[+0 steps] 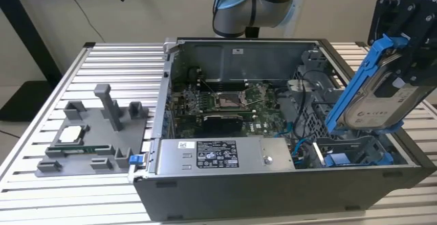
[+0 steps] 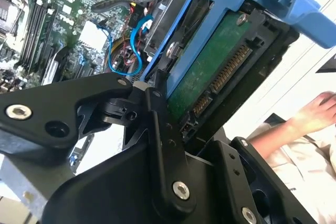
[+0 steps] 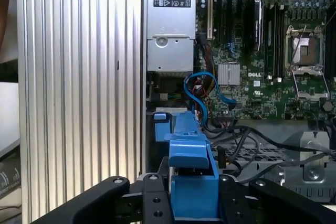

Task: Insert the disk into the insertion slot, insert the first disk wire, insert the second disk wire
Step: 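Insert the disk into the insertion slot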

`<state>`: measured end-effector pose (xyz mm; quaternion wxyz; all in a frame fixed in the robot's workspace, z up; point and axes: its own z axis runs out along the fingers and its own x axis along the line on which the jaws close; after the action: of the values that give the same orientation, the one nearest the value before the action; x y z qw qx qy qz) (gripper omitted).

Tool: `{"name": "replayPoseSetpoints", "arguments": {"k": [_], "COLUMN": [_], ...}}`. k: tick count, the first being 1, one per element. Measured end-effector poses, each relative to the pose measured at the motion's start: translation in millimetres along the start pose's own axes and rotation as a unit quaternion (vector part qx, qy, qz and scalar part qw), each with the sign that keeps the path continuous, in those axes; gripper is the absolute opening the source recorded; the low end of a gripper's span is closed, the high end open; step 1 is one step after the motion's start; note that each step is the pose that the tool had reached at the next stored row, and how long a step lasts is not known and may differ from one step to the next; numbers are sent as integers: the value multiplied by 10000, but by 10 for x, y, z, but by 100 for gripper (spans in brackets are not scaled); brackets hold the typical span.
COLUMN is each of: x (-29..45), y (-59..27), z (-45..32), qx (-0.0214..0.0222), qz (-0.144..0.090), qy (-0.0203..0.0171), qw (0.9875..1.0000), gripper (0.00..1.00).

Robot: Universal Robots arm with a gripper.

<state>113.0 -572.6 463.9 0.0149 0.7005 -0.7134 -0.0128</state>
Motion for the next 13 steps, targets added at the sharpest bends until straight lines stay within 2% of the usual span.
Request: {"name": "replayPoseSetpoints", "arguments": {"k": [13], "x": [-1], "y": [-10], "z": [82], "qx": [0], "qz": [0], "qy": [0], "qw": [10000], "gripper": [0]}}
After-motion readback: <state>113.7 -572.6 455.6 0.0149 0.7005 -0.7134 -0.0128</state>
